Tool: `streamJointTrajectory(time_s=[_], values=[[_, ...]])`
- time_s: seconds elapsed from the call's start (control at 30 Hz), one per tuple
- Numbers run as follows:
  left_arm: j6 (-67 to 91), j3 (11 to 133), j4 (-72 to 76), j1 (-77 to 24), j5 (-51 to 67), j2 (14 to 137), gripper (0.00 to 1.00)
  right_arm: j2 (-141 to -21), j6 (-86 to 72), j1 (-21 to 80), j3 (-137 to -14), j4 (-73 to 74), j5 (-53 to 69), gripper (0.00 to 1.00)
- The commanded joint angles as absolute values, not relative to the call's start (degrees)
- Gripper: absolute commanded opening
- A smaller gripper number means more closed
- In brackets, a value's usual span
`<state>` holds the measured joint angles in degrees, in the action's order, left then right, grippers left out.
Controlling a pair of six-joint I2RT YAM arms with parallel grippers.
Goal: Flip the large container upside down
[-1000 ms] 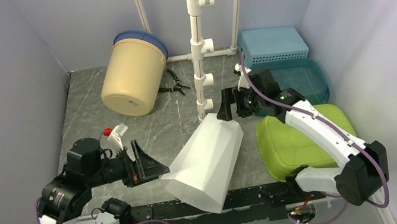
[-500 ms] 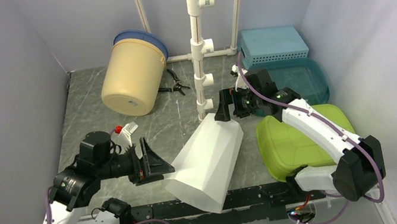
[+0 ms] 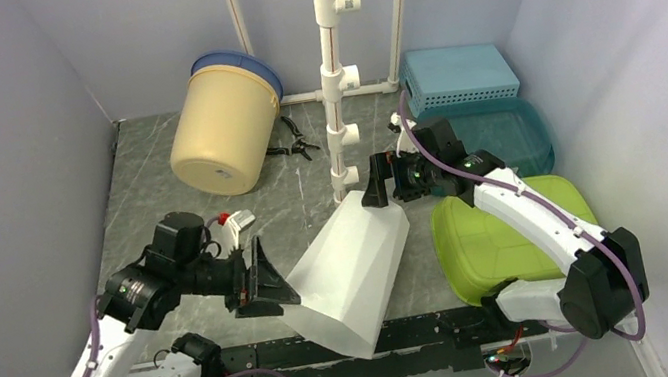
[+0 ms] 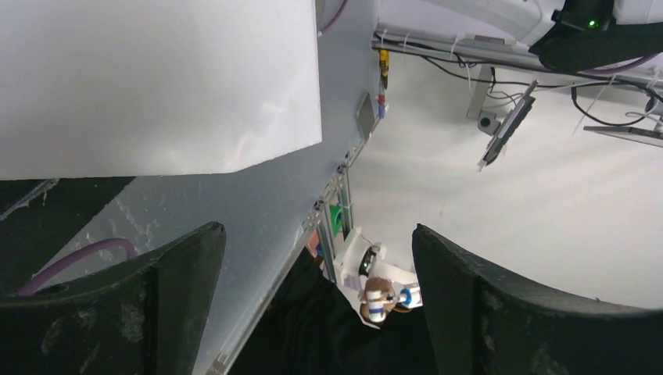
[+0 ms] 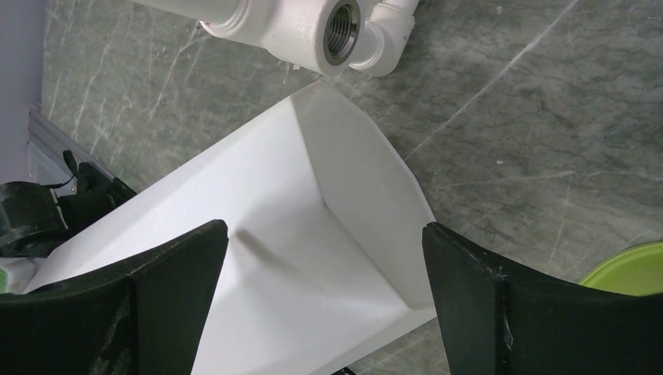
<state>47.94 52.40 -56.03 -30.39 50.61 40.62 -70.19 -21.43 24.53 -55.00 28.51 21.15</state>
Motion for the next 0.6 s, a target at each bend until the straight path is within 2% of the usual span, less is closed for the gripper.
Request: streamJointTrajectory(time_s=[0.0,0.2,0.37,0.57], values=[[46.3,53.1,-57.6,-32.7,52.7,42.2,0.94,-69.8,-22.2,24.3,-55.6,26.5,20.9,1.0],[58.8,48.4,-43.2,-40.1,44.9,40.6,0.94,-69.5,-23.3,24.3,-55.0,25.7,21.3,1.0],[60.9,48.2,-36.8,-49.2,34.1,45.0,0.94,-69.0,-23.1,24.3,-54.3,25.2,23.9,1.0],[61.0,51.1,-38.2,-54.4,20.8,47.1,0.89,-68.4,-20.3,24.3,-53.6,27.3,26.8,1.0]])
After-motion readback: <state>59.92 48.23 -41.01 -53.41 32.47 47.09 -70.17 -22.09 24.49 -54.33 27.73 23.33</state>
